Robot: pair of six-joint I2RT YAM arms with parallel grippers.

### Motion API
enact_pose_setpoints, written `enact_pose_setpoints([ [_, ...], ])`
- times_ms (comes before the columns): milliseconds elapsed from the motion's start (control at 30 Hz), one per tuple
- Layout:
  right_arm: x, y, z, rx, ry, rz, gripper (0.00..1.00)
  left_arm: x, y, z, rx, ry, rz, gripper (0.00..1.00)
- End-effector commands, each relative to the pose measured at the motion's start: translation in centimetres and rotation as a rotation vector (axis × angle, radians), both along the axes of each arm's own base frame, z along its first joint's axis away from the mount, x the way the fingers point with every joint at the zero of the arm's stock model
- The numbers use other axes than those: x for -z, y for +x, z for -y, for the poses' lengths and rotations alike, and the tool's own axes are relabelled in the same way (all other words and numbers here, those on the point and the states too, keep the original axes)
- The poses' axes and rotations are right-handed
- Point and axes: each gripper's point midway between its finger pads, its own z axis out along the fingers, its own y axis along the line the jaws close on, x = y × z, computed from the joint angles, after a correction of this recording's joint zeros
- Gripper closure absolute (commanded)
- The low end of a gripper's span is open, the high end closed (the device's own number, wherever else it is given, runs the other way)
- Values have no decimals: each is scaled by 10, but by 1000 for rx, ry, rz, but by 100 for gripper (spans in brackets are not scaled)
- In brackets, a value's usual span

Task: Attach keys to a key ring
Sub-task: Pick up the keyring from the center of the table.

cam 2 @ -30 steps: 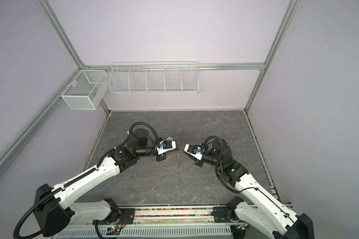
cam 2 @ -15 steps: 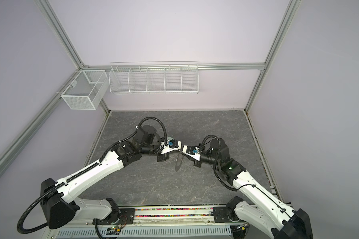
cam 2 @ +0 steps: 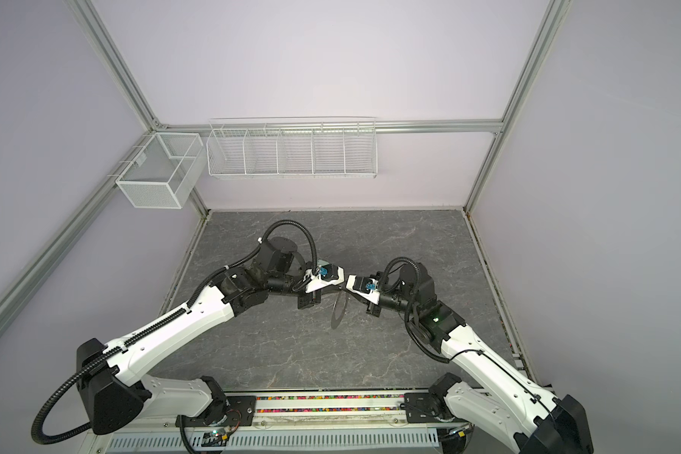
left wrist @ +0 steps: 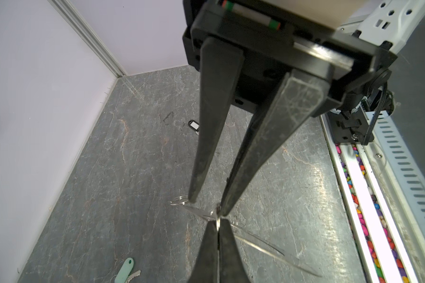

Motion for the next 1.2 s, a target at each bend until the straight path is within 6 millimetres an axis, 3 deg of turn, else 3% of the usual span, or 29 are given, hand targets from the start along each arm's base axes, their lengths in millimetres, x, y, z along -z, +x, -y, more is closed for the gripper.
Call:
enact_pose_setpoints([
  [0,8,-9,0,-37,-14,0,78,-10,-4,6,22,-8,-34,100],
  [300,11,-7,0,-24,-34,-2,85,-12,-12,6,62,-20,-46,100],
  [633,17,-8,-3,-45,-63,-22,82,-11,-18,8,102,-16,-59,100],
  [800,15,-8,-3,-45,-61,-10,91,-10,-19,8,112,-9,-61,100],
  [1033,11,-7,-4,-44,-48,-4,93,-3,-16,8,110,30,-67,100],
  [1100,12,-6,-4,-42,-44,-15,93,-4,-11,7,84,25,-41,91],
  [1167,14,-5,-4,-35,-31,-32,93,-8,-1,3,17,15,6,72],
])
